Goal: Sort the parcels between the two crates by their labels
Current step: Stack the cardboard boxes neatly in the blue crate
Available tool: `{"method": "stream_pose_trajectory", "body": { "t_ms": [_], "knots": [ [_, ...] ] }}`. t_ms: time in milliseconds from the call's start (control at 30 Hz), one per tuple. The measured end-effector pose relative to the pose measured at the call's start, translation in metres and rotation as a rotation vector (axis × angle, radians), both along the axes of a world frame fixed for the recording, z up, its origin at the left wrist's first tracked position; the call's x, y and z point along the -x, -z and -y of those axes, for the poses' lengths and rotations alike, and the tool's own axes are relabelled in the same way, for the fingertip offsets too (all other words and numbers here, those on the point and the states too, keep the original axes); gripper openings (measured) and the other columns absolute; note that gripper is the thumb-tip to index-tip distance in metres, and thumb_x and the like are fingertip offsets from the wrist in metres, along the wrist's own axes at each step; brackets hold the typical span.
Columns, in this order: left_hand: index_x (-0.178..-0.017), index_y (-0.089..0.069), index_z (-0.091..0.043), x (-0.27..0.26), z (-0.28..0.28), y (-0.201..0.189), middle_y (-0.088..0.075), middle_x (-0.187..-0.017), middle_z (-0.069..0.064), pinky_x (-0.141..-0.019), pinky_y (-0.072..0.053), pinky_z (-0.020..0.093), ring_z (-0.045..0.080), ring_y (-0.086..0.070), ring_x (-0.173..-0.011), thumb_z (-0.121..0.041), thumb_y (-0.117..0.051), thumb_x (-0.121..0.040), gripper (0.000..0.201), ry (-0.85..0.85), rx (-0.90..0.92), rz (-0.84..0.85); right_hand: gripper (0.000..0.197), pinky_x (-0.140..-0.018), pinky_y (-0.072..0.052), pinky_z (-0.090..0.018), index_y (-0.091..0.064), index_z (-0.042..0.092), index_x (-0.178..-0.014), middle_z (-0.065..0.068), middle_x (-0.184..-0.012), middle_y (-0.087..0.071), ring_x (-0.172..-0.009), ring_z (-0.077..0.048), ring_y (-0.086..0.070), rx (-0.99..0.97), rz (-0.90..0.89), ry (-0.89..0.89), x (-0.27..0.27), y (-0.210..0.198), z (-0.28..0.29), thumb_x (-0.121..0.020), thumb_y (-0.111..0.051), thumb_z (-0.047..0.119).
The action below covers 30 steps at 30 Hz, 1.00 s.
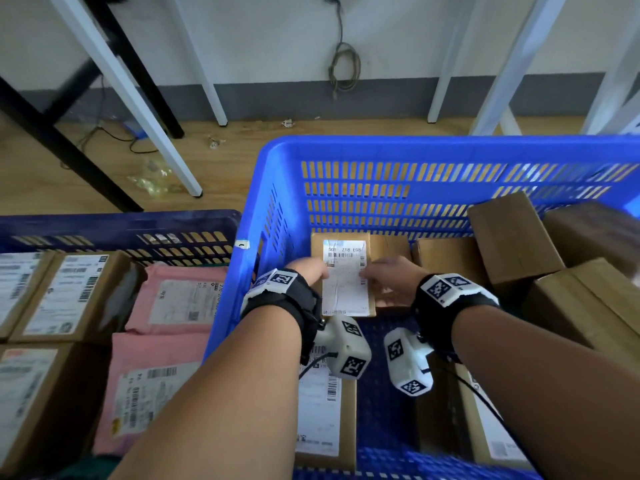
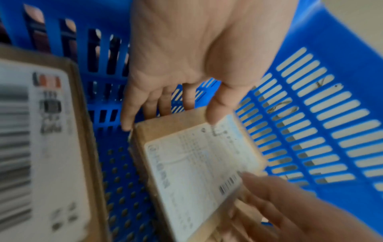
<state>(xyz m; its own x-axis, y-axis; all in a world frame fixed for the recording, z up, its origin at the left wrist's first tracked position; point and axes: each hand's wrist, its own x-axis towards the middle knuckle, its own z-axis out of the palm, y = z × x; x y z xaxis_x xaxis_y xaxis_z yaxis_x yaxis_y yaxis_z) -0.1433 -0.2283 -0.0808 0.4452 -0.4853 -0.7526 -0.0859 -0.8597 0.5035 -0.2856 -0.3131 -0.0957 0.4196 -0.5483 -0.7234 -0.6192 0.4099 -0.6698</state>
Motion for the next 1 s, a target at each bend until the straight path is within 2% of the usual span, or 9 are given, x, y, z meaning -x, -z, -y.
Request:
{"method": "stream_pose_trajectory", "body": {
  "t_ms": [100, 200, 300, 400, 533, 733, 867, 933, 1000],
  "knots": [
    [-0.079, -0.076, -0.025, -0.012, -0.003, 0.003, -0.067, -0.115, 0.014, -0.097, -0.048, 0.047, 0.030, -0.063, -0.098, -0.042, -0.067, -0.048, 0.037, -0.172, 0.161, -0.094, 0.036, -0.065, -0.055, -0.035, -0.056, 0.008, -0.114, -0.014, -0.105, -0.068, -0.086, -0.027, -0.065, -0.025, 0.134, 0.101, 0.011, -0.009, 0.004, -0.085, -0.069, 0.025],
    [-0.047, -0.065, -0.021, -0.012, -0.007, -0.005, -0.060, -0.062, 0.002, -0.075, -0.047, 0.035, 0.024, -0.053, -0.062, -0.044, -0.069, -0.040, 0.024, -0.237, 0.275, -0.238, 0.032, -0.070, -0.056, -0.037, -0.058, 0.011, -0.111, -0.009, -0.096, -0.069, -0.083, -0.025, -0.066, -0.054, 0.238, 0.159, 0.020, -0.023, 0.003, -0.084, -0.070, 0.022],
    [-0.070, -0.071, -0.017, 0.005, -0.012, -0.032, -0.063, -0.071, 0.004, -0.067, -0.045, 0.032, 0.024, -0.057, -0.068, -0.034, -0.071, -0.039, 0.034, -0.259, 0.328, -0.293, 0.021, -0.064, -0.054, -0.032, -0.062, 0.012, -0.106, -0.005, -0.091, -0.071, -0.076, -0.019, -0.067, -0.091, 0.340, 0.180, 0.030, -0.035, 0.002, -0.086, -0.066, 0.018],
    [-0.087, -0.071, -0.013, 0.013, -0.018, -0.042, -0.065, -0.084, 0.007, -0.069, -0.046, 0.033, 0.025, -0.058, -0.079, -0.025, -0.069, -0.053, 0.036, -0.285, 0.374, -0.313, 0.012, -0.071, -0.052, -0.032, -0.065, 0.012, -0.099, -0.004, -0.089, -0.071, -0.076, -0.017, -0.065, -0.090, 0.383, 0.192, 0.036, -0.043, 0.003, -0.087, -0.064, 0.016],
    [-0.085, -0.066, -0.014, 0.017, -0.020, -0.048, -0.058, -0.080, 0.007, -0.065, -0.035, 0.033, 0.023, -0.046, -0.081, -0.026, -0.065, -0.051, 0.036, -0.300, 0.392, -0.314, 0.021, -0.074, -0.052, -0.030, -0.065, 0.012, -0.105, -0.004, -0.090, -0.074, -0.077, -0.016, -0.067, -0.076, 0.380, 0.187, 0.036, -0.048, 0.005, -0.086, -0.067, 0.019],
    [-0.087, -0.067, -0.016, 0.010, -0.019, -0.041, -0.060, -0.083, 0.007, -0.073, -0.042, 0.039, 0.024, -0.051, -0.081, -0.028, -0.065, -0.052, 0.037, -0.287, 0.406, -0.316, 0.029, -0.088, -0.051, -0.038, -0.064, 0.011, -0.110, -0.006, -0.097, -0.074, -0.084, -0.020, -0.068, -0.069, 0.357, 0.190, 0.031, -0.043, 0.005, -0.084, -0.069, 0.022],
    [-0.072, -0.061, -0.016, 0.003, -0.015, -0.033, -0.052, -0.070, 0.006, -0.068, -0.041, 0.036, 0.023, -0.046, -0.065, -0.031, -0.065, -0.046, 0.031, -0.348, 0.393, -0.289, 0.034, -0.087, -0.053, -0.040, -0.062, 0.010, -0.114, -0.010, -0.105, -0.072, -0.090, -0.023, -0.068, 0.010, 0.306, 0.183, 0.022, -0.039, 0.006, -0.087, -0.065, 0.030],
    [-0.089, -0.066, -0.011, -0.004, -0.010, -0.020, -0.064, -0.082, 0.005, -0.077, -0.046, 0.037, 0.024, -0.058, -0.073, -0.035, -0.066, -0.039, 0.055, -0.392, 0.396, -0.185, 0.028, -0.085, -0.056, -0.038, -0.063, 0.009, -0.110, -0.008, -0.102, -0.074, -0.093, -0.022, -0.070, 0.029, 0.302, 0.136, 0.016, -0.038, 0.004, -0.091, -0.059, 0.029],
    [-0.119, -0.053, -0.007, -0.009, -0.005, -0.010, -0.065, -0.112, 0.013, -0.093, -0.049, 0.048, 0.032, -0.063, -0.099, -0.037, -0.069, -0.040, 0.085, -0.399, 0.374, -0.064, 0.025, -0.083, -0.056, -0.037, -0.065, 0.007, -0.108, -0.007, -0.099, -0.074, -0.092, -0.021, -0.069, 0.028, 0.292, 0.109, 0.011, -0.034, 0.003, -0.093, -0.056, 0.026]
  ]
}}
